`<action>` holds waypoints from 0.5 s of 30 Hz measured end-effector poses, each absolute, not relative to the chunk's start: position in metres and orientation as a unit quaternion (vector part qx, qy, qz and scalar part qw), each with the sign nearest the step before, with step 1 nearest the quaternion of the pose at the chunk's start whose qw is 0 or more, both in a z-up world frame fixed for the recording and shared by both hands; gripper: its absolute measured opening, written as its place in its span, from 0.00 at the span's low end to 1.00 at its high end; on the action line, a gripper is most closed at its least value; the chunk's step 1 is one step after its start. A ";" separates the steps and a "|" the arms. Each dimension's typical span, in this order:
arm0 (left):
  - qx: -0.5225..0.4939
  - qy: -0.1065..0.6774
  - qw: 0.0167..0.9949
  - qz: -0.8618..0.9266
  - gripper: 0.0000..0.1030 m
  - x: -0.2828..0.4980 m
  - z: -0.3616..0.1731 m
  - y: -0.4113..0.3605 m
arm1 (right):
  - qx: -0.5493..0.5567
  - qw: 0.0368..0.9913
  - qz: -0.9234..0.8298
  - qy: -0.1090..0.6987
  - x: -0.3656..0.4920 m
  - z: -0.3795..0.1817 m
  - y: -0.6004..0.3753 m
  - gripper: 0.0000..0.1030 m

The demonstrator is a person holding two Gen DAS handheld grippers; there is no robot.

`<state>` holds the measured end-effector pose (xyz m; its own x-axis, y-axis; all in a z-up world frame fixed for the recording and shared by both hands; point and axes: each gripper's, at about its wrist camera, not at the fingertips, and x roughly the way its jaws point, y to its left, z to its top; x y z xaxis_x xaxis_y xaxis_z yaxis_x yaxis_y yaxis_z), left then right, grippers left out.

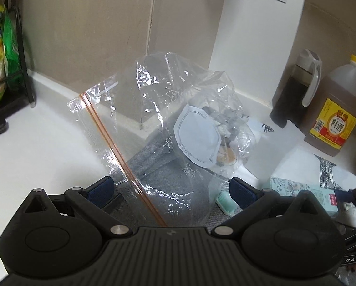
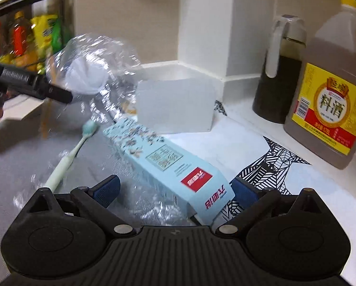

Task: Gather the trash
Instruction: 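Grasp the clear zip bag with the left tool while the right tool grasps the milk carton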

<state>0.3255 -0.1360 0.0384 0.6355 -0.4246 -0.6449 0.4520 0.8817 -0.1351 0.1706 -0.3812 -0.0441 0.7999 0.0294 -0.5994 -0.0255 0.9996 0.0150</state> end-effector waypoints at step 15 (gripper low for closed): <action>-0.026 0.300 0.912 -0.280 0.00 0.284 0.088 -0.117 | -0.021 0.974 0.064 0.218 0.145 -0.026 -0.363 0.45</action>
